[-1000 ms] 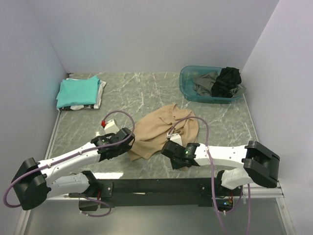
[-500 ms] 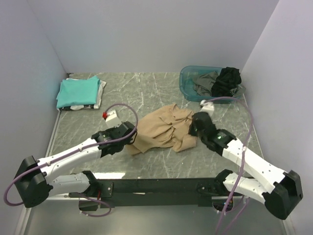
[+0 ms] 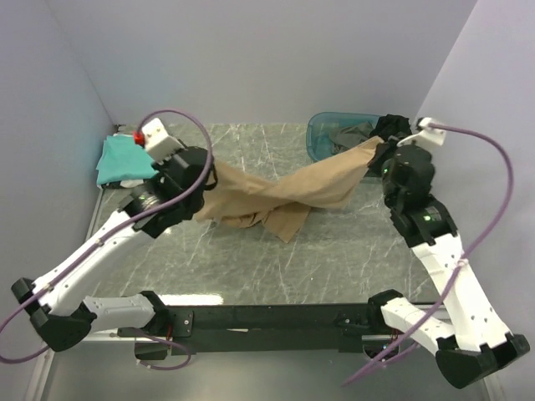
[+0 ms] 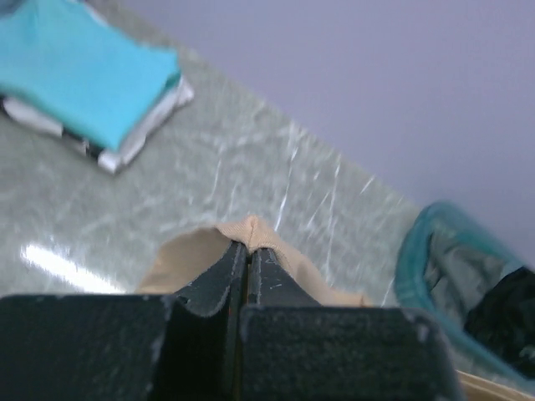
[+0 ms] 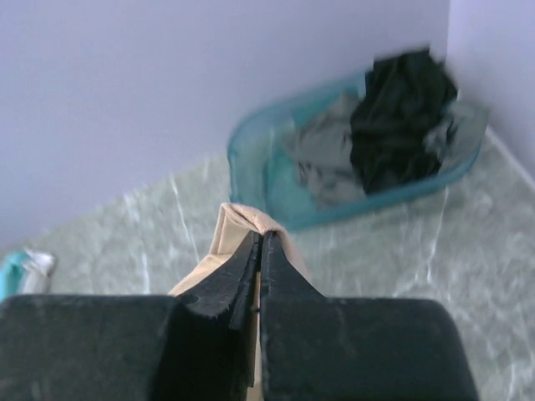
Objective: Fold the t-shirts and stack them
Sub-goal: Flatten the tshirt out
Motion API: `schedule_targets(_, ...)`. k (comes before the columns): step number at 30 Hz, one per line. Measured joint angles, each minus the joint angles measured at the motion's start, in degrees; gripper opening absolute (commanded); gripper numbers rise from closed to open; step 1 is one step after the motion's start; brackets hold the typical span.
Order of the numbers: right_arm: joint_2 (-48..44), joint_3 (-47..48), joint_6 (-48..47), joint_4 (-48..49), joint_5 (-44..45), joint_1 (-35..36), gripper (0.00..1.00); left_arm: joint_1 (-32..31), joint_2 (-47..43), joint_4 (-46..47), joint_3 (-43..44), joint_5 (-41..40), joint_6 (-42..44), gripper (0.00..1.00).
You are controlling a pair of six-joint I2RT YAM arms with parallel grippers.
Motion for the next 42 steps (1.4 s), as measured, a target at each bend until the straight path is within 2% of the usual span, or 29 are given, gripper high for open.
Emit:
schedule_targets(9, -2.73, 19.12, -5.9, -2.25, -1.73, -0.61, 0.0, 0.33, -9.53, 14.75, 9.14, -1.55, 22.93, 0.01)
schedule_targets(13, -2.84, 29.49, -7.85, -4.52, -4.81, -0.63, 0.0, 0.39, -11.06, 17.68, 18.99, 2.8, 30.51, 0.01)
schedule_targets(19, -4.09, 42.99, -8.59, -8.72, -10.29, -0.63, 0.0, 0.44, -8.74, 17.03, 36.98, 11.89, 36.68, 0.01)
schedule_targets(23, -6.97, 47.12, -8.79, -10.03, -14.62, -0.63, 0.0, 0.44, -6.8, 15.21, 47.15, 19.5, 38.73, 0.01)
schedule_targets(26, -8.7, 48.35, -8.76, -10.88, -16.52, -0.63, 0.0, 0.44, -6.14, 13.9, 51.6, 24.72, 38.88, 0.01)
schedule_targets(30, -9.75, 48.43, -8.76, -11.89, -18.12, -0.63, 0.0, 0.44, -7.3, 13.84, 51.39, 28.79, 38.95, 0.01)
schedule_targets(35, -10.14, 44.09, -8.76, -11.37, -17.68, -0.63, 0.0, 0.44, -8.17, 16.2, 45.81, 29.05, 40.85, 0.01)
schedule_targets(37, -10.45, 39.06, -8.72, -10.14, -15.47, -0.63, 0.0, 0.44, -8.09, 18.67, 41.0, 27.1, 42.6, 0.01)
schedule_targets(38, -10.6, 35.8, -8.68, -8.94, -14.19, -0.66, 0.0, 0.44, -8.09, 21.68, 36.3, 23.93, 44.33, 0.03)
schedule_targets(42, -8.76, 23.12, -7.56, -6.69, -7.69, -0.74, 0.0, 2.99, -3.17, 29.07, 24.0, 14.43, 48.06, 0.01)
